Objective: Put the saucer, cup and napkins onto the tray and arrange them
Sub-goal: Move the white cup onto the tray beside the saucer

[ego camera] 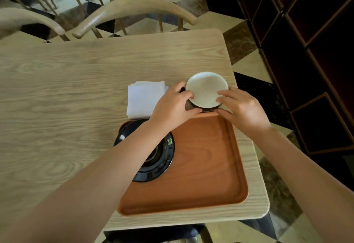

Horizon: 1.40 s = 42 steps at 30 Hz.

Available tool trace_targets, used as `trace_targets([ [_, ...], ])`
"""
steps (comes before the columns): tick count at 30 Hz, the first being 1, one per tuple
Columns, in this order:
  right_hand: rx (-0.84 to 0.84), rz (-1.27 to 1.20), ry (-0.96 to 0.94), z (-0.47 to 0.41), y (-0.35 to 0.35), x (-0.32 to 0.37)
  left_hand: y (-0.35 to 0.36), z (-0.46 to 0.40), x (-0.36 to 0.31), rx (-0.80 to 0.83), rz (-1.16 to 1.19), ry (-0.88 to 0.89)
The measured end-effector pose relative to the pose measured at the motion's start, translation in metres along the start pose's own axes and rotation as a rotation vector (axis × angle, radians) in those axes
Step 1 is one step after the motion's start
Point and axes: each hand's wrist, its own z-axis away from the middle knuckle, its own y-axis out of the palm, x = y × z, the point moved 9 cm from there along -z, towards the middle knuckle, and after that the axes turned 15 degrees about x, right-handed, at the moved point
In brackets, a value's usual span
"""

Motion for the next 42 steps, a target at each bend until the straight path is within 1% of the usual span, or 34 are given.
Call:
trace_targets([
  [5,-0.057,0.0,-0.012,0.026,-0.01,0.012,-0.012,0.026,-0.016,-0.046,0.03,0.055],
  [10,-0.029,0.013,-0.06,0.051,-0.003,0.027,-0.007,0.055,-0.026,-0.031,-0.014,0.078],
  [15,-0.026,0.017,-0.07,0.068,0.006,0.033,0.01,0.071,-0.027,-0.016,0.004,0.045],
  [19,-0.03,0.023,-0.073,0.074,0.011,0.033,0.021,0.073,-0.026,0.007,0.034,0.023],
  [24,-0.015,0.014,-0.047,0.078,0.016,0.027,0.026,0.07,-0.028,0.03,0.027,0.043],
  [35,-0.021,0.081,-0.025,0.076,0.01,0.027,0.03,0.067,-0.028,0.047,-0.035,0.067],
  [38,0.019,0.093,-0.019,0.074,0.008,0.028,0.032,0.067,-0.03,0.104,-0.093,0.103],
  [42,0.163,0.107,-0.029,0.067,0.004,0.03,0.031,0.069,-0.032,0.216,-0.195,0.171],
])
